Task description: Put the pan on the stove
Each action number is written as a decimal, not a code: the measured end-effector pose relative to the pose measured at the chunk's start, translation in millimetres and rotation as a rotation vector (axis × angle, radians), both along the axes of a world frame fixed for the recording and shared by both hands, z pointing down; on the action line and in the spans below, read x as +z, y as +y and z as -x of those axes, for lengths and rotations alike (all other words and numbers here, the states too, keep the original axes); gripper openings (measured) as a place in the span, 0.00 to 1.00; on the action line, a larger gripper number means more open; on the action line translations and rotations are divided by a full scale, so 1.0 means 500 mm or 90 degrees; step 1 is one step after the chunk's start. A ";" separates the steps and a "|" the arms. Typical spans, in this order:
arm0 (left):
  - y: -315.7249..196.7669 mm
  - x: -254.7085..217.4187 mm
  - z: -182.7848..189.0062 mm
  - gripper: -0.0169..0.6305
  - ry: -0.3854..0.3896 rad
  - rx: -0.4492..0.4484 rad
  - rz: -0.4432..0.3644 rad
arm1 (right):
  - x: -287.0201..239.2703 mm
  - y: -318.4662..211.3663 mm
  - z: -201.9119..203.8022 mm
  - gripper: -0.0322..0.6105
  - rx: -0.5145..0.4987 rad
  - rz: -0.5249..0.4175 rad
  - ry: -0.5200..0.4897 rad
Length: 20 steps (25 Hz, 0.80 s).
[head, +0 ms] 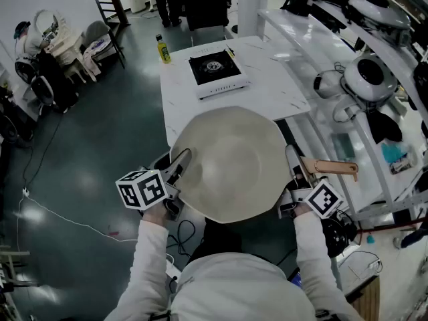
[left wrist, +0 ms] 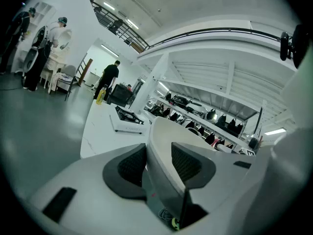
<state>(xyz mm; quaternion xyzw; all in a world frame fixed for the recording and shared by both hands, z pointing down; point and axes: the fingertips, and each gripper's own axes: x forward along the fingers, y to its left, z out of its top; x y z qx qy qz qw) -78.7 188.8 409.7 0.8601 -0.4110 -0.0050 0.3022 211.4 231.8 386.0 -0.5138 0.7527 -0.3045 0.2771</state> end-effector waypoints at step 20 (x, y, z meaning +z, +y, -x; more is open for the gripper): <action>-0.007 0.007 -0.029 0.28 0.004 -0.013 0.016 | 0.010 -0.021 -0.033 0.31 0.003 0.016 -0.026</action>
